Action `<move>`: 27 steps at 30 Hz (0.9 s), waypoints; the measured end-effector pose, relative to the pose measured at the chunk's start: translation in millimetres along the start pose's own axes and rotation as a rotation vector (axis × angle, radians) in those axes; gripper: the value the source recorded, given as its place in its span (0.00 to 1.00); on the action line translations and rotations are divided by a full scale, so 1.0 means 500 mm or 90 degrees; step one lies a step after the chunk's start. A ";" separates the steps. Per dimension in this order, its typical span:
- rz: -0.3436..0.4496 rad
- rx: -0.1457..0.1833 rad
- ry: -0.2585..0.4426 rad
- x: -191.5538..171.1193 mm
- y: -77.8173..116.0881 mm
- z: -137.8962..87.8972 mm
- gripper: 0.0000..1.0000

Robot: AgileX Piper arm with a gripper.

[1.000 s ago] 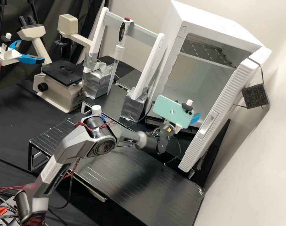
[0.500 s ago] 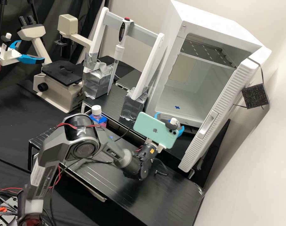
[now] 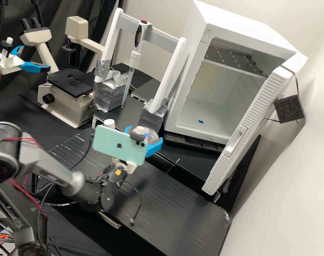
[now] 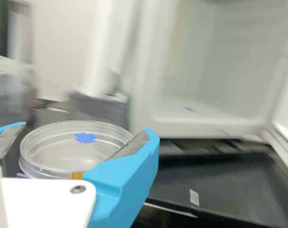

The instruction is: Move the petri dish to the microscope

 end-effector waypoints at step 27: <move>-0.285 0.025 0.399 0.170 -0.152 -0.356 0.00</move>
